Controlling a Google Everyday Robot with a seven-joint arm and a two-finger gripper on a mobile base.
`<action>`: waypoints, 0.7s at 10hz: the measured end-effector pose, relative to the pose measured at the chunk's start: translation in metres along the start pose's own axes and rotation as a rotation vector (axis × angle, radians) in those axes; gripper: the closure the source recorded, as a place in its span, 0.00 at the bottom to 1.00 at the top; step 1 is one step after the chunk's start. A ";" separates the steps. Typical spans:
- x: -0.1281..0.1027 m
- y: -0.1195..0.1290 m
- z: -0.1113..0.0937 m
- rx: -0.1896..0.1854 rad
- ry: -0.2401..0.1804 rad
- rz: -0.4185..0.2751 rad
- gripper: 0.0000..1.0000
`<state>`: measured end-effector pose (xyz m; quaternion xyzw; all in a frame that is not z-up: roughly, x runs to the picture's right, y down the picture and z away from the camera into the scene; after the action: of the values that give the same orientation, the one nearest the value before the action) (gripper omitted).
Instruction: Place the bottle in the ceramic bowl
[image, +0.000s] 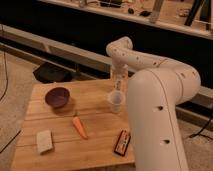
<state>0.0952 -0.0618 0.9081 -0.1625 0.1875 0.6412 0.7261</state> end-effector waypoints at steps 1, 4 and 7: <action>0.000 0.000 -0.001 -0.001 -0.002 -0.002 0.63; 0.001 0.000 -0.001 0.000 -0.005 -0.007 0.91; 0.003 0.001 -0.001 0.001 -0.005 -0.010 1.00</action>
<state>0.0949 -0.0596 0.9052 -0.1616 0.1853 0.6378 0.7299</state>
